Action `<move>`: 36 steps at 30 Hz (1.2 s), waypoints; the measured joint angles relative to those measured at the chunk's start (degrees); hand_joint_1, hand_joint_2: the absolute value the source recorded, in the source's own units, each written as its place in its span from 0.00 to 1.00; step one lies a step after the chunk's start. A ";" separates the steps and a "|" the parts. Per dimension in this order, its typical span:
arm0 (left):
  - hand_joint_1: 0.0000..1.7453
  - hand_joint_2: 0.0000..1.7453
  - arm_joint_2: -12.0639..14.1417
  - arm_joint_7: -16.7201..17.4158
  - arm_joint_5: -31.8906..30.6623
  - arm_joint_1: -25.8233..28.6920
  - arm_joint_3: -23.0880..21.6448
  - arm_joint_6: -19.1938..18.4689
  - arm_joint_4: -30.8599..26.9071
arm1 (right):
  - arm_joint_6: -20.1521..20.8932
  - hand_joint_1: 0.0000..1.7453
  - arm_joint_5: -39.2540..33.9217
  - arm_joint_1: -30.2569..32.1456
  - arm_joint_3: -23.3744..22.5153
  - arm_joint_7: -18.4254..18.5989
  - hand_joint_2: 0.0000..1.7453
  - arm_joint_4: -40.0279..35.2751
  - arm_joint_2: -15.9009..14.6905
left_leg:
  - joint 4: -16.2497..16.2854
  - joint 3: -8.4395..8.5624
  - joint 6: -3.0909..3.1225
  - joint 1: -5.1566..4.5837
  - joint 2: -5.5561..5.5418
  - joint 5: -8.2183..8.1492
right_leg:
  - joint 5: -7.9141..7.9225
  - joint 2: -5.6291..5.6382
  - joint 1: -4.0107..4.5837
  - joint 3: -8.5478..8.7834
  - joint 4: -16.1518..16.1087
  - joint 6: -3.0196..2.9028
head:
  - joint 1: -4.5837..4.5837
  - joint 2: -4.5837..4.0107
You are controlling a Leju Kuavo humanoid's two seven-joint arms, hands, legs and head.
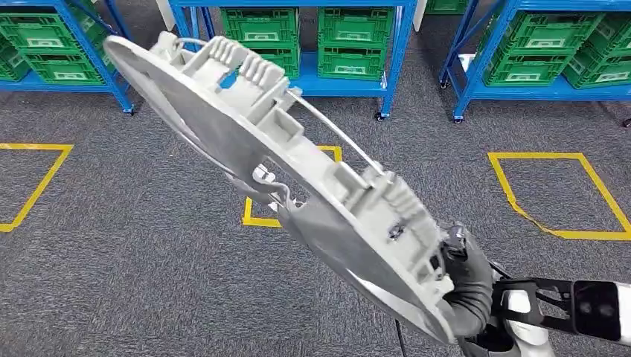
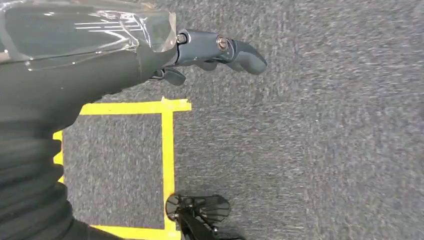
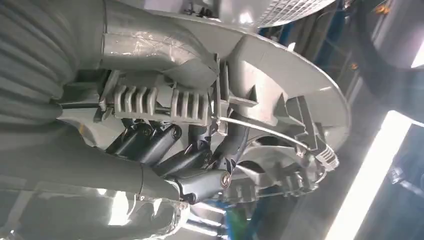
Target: Take the parts from the cabinet and place them on the table.
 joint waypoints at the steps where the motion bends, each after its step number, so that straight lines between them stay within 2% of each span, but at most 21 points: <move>1: 0.00 1.00 0.00 0.00 0.00 0.00 0.00 0.00 0.00 | 0.00 0.99 0.00 0.00 0.00 0.00 1.00 0.00 0.00 | 0.00 0.00 0.00 0.00 0.00 0.00 | 0.00 0.00 0.00 0.00 0.00 0.00 | 0.00 0.00; 6: 0.00 1.00 0.00 -0.02 -0.02 0.00 0.02 0.00 0.00 | 0.00 0.99 0.02 0.05 -0.04 -0.09 1.00 0.00 0.00 | -0.01 -0.02 0.04 -0.05 0.00 0.02 | 0.09 -0.02 -0.04 -0.05 -0.01 0.10 | -0.05 0.00; 8: 0.00 1.00 0.04 -0.09 -0.44 0.02 0.31 0.00 -0.02 | 0.00 0.99 0.77 0.83 -0.55 -1.01 1.00 -0.07 0.00 | -0.70 -1.01 1.02 -0.06 0.19 1.51 | 1.01 0.02 -0.05 -0.45 -0.25 0.82 | -0.05 0.00; 9: 0.00 1.00 -0.02 -0.11 -0.44 0.00 0.35 0.00 -0.02 | -0.02 0.99 1.11 1.01 -0.61 -1.10 1.00 -0.07 -0.06 | -0.99 -1.23 1.29 0.33 0.46 2.07 | 0.26 0.08 -0.28 -0.77 0.40 0.65 | -0.03 0.00; 10: 0.00 1.00 -0.07 -0.18 -0.41 -0.09 0.29 0.00 -0.02 | -0.15 0.99 1.95 1.08 -0.72 -1.08 1.00 -0.09 -0.07 | -1.01 -3.11 2.05 0.19 0.64 3.50 | -5.52 0.38 -0.31 -2.88 5.04 -0.24 | 0.22 0.00; 11: 0.00 1.00 -0.07 -0.20 -0.29 -0.08 0.26 0.04 -0.02 | -0.33 0.99 2.43 1.22 -0.77 -0.97 1.00 -0.09 -0.07 | -1.00 -4.07 2.07 0.17 0.64 4.44 | -8.95 0.42 -0.44 -4.19 9.82 -0.49 | 0.21 0.00; 12: 0.00 1.00 -0.13 0.11 0.46 -0.02 0.22 0.18 -0.02 | -1.40 0.99 3.81 1.43 -0.90 -0.94 1.00 -0.09 -0.11 | -0.76 -7.88 1.80 0.20 0.74 7.32 | -9.43 0.45 -0.72 -4.36 18.62 1.52 | 0.26 0.00; 13: 0.00 1.00 -0.22 0.15 0.81 0.03 -0.15 0.39 -0.04 | -2.12 0.99 4.37 1.08 -0.92 -0.31 1.00 -0.98 -0.02 | 1.45 -12.16 0.53 0.06 0.50 9.75 | -8.75 0.60 -0.84 10.69 -2.17 1.74 | 0.24 0.00; 16: 0.00 1.00 -0.24 0.17 1.18 0.32 -0.37 0.48 -0.13 | -1.92 0.99 3.54 1.05 -0.85 0.61 1.00 -1.51 -0.09 | 1.14 -12.60 -0.49 0.26 0.53 11.71 | -8.38 0.58 -0.43 8.79 -1.43 0.29 | 0.17 0.00; 17: 0.00 1.00 -0.22 0.17 1.36 0.50 -0.48 0.48 -0.15 | -1.46 0.99 3.12 0.97 -0.77 1.02 1.00 -1.51 -0.09 | 1.22 -12.96 -0.80 0.50 0.50 11.84 | -7.69 0.46 -0.89 8.14 -1.50 -0.50 | 0.32 0.00; 19: 0.00 1.00 -0.22 -0.16 0.87 0.78 -0.81 0.42 -0.15 | 0.07 0.99 1.97 0.86 -0.07 0.91 1.00 -1.64 -0.13 | 5.17 -14.18 -1.49 0.80 0.44 4.78 | -6.24 0.29 -0.82 6.74 -1.42 -1.42 | 0.17 0.00; 20: 0.00 1.00 -0.22 -0.57 0.06 0.77 -0.81 0.33 -0.13 | 0.61 0.99 1.90 0.89 0.24 0.39 1.00 -1.92 -0.13 | 9.63 -14.95 -1.76 0.80 0.43 0.69 | -5.43 0.29 -0.77 5.86 -1.39 -1.49 | 0.11 0.00; 22: 0.00 1.00 -0.22 -1.46 -1.42 0.58 -0.81 0.15 -0.09 | 1.57 0.99 1.12 0.89 0.39 -0.75 1.00 -1.97 -0.22 | 17.91 -16.16 -1.95 0.80 0.43 -2.72 | -3.98 0.30 -0.56 4.15 -1.19 -1.49 | 0.11 0.00; 24: 0.00 1.00 -0.24 -1.97 -2.27 0.32 -0.76 0.07 0.04 | 2.23 0.99 0.92 0.89 0.33 -1.43 1.00 -1.95 -0.35 | 19.68 -14.44 -1.69 0.80 0.43 0.15 | -2.72 0.30 -0.30 2.22 -0.60 -1.42 | 0.11 0.00; 26: 0.00 1.00 -0.22 -2.29 -2.73 0.17 -0.77 0.04 0.04 | 2.69 0.99 0.92 0.89 0.33 -1.75 1.00 -1.97 -0.42 | 12.60 -8.09 -0.80 0.65 0.30 3.47 | -1.63 0.42 0.15 0.32 -0.12 -1.37 | 0.06 0.00; 27: 0.00 1.00 -0.15 -2.45 -2.84 0.01 -0.74 0.02 0.04 | 3.06 0.99 0.90 0.88 0.28 -1.89 1.00 -1.97 -0.42 | 7.22 -3.87 -0.07 0.41 0.07 2.80 | -1.08 0.46 0.24 0.00 -0.07 -1.31 | 0.08 0.00; 28: 0.00 1.00 -0.06 -2.73 -3.21 -0.16 -0.68 -0.02 0.02 | 3.58 0.99 0.90 0.85 0.18 -2.12 1.00 -1.97 -0.42 | 1.68 -0.22 0.69 0.10 0.11 0.13 | -0.66 0.45 0.64 -0.27 -0.04 -0.99 | 0.15 0.00; 29: 0.00 1.00 -0.07 -3.04 -3.48 -0.43 -0.61 -0.04 0.02 | 3.98 0.99 0.99 0.73 0.15 -2.34 1.00 -1.97 -0.44 | -0.62 0.79 0.44 0.06 0.13 -0.55 | -0.20 0.22 0.41 -0.36 -0.04 -0.69 | 0.19 0.00; 32: 0.00 1.00 -0.04 -3.78 -4.50 -0.50 -0.11 -0.42 0.00 | 4.98 0.99 1.23 0.49 0.06 -3.39 1.00 -1.95 -0.48 | -0.87 -0.78 1.26 -0.63 0.21 1.27 | 1.66 0.03 0.09 -0.78 -0.49 0.52 | 0.11 0.00; 33: 0.00 1.00 -0.11 -3.98 -4.74 -0.60 0.20 -0.52 0.04 | 5.18 0.99 1.25 0.50 -0.09 -3.70 1.00 -1.92 -0.59 | -1.42 -1.10 1.52 0.02 0.74 2.09 | 0.39 0.22 -0.12 -1.57 0.50 0.26 | 0.04 0.00; 36: 0.00 1.00 -0.13 -4.89 -5.86 -0.79 0.22 -0.55 0.04 | 5.46 0.99 1.40 0.15 -0.48 -4.61 1.00 -1.84 -0.72 | -1.55 -4.02 2.22 -0.18 0.69 4.36 | -8.24 0.47 -0.33 -5.02 10.32 -0.82 | 0.61 -0.02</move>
